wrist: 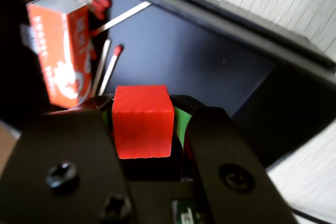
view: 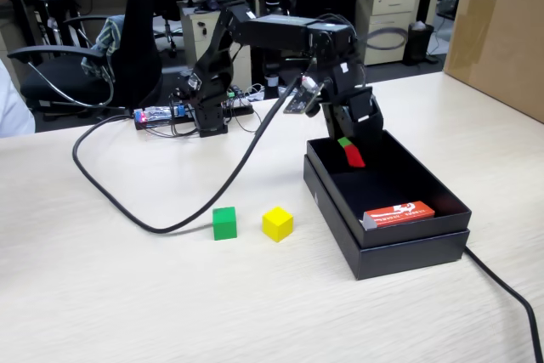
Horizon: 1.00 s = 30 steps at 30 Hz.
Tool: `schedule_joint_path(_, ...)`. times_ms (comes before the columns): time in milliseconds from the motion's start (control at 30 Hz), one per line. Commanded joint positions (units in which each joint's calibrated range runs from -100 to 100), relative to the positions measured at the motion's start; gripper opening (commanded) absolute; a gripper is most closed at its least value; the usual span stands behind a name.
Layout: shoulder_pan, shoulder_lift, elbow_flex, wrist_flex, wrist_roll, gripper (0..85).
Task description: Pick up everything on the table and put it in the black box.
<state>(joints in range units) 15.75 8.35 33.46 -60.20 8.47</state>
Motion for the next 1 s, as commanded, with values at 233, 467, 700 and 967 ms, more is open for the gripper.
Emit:
schedule_joint_path(233, -0.34, 8.35, 3.90, -2.48, -1.37, 14.0)
schedule_joint_path(467, -0.39, 11.44, 3.35, -4.46, -1.17, 35.2)
schedule_joint_path(700, -1.51, -2.21, 7.89, -4.46, -1.07, 41.0)
schedule_joint_path(967, -6.25, -19.42, 10.15, -4.55, -6.06, 41.1)
